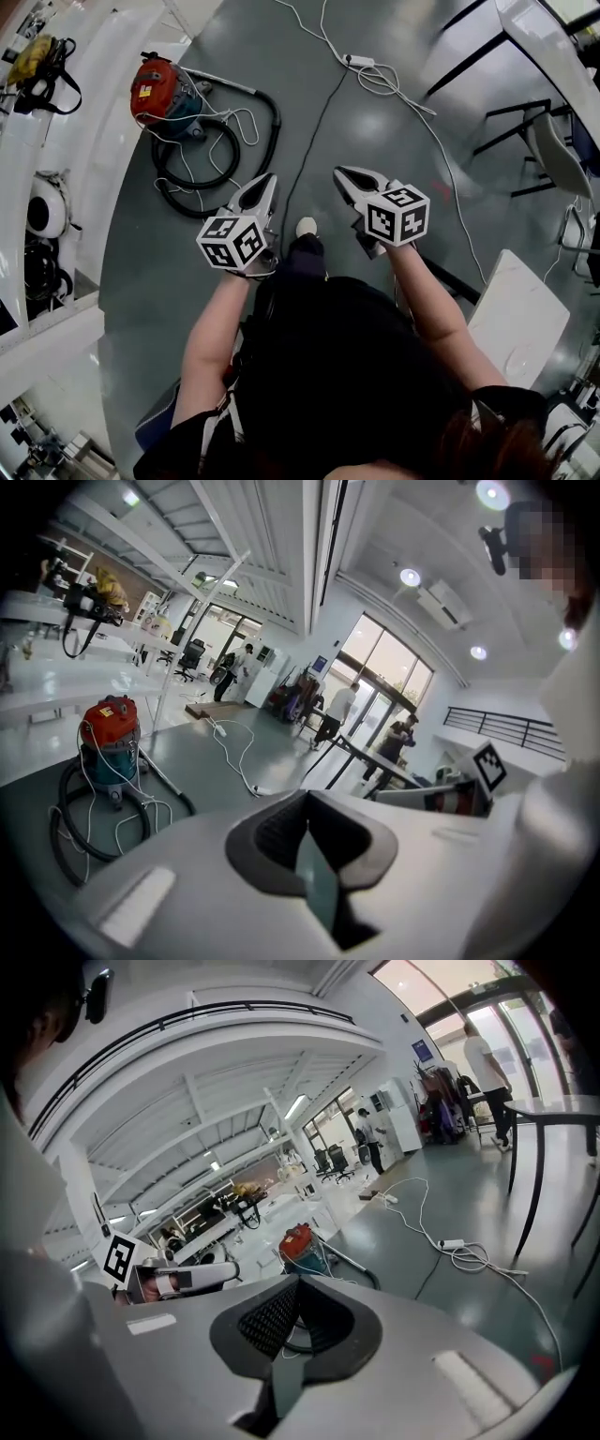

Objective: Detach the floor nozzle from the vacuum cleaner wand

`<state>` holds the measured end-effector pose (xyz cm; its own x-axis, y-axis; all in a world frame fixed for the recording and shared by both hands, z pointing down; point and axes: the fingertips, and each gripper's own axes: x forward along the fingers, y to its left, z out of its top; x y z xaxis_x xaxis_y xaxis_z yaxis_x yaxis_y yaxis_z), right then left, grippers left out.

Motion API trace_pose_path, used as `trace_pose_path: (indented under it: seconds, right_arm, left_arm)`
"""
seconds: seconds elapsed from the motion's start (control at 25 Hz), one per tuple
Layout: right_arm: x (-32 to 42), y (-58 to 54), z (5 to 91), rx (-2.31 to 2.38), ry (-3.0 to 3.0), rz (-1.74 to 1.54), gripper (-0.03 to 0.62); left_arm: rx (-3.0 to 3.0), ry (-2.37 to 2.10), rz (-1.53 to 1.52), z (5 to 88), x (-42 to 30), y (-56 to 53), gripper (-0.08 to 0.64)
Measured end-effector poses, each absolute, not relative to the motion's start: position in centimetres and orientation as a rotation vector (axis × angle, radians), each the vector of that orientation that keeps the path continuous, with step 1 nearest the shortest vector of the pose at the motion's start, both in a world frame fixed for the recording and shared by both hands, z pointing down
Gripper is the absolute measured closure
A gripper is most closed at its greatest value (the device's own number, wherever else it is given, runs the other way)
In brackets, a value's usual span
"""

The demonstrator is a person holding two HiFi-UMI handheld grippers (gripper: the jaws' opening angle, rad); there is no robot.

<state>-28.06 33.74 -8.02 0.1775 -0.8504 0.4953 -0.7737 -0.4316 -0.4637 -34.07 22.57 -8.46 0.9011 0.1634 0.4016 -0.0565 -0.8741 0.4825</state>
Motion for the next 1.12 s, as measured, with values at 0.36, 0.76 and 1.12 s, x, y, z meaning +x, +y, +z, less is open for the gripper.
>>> trace_pose_path:
  seconds: [0.36, 0.76, 1.12]
  right_arm:
    - [-19.4, 26.3, -8.3, -2.340, 1.664, -1.078, 0.598]
    - [-13.0, 20.9, -9.1, -2.285, 1.806, -1.047, 0.598]
    - [-3.5, 19.5, -9.2, -2.196, 1.952, -1.078, 0.598]
  left_arm:
    - [2.568, 0.035, 0.570, -8.7, -27.0, 15.9, 0.549]
    - [2.580, -0.054, 0.552, -9.4, -19.7, 12.6, 0.551]
    - [2.542, -0.229, 0.521, -9.1, -10.8, 11.7, 0.549]
